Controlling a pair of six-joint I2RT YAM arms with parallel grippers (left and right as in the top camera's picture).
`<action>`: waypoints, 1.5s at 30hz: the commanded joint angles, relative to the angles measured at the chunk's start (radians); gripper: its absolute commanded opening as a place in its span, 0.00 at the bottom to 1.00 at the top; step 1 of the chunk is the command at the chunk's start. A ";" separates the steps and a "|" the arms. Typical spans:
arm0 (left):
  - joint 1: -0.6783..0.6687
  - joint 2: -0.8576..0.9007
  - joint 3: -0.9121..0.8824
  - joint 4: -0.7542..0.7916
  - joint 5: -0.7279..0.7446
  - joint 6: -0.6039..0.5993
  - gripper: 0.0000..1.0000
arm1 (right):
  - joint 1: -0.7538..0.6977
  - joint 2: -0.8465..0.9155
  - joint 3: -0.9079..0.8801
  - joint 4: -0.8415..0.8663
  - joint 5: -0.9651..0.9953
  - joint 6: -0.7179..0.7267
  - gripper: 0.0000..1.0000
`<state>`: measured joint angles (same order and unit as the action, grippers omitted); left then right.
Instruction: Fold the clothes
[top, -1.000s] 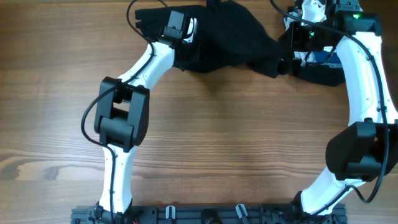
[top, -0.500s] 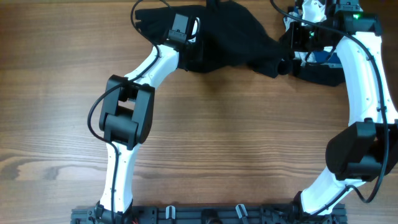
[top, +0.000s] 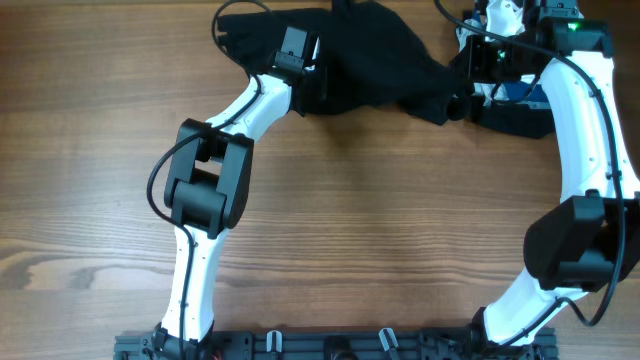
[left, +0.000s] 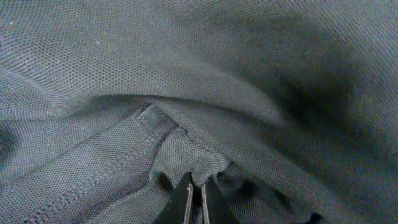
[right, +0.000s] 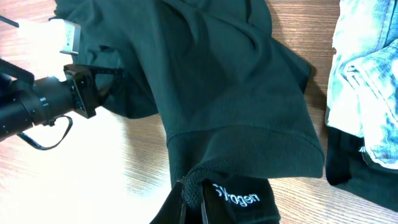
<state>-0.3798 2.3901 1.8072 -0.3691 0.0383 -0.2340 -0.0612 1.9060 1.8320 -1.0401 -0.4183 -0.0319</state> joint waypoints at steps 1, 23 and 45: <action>0.001 0.010 0.006 -0.013 -0.022 -0.071 0.04 | 0.005 -0.031 0.012 0.000 0.031 -0.013 0.05; 0.269 -0.489 0.006 -0.898 -0.123 -0.145 0.04 | 0.006 -0.031 0.012 -0.247 0.014 0.031 0.04; 0.370 -0.740 -0.334 -1.107 -0.084 -0.229 0.04 | 0.133 -0.281 -0.473 -0.256 0.112 0.193 0.04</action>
<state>-0.0078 1.7992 1.5833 -1.5143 -0.0551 -0.4011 0.0753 1.7683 1.4864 -1.3258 -0.3840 0.0467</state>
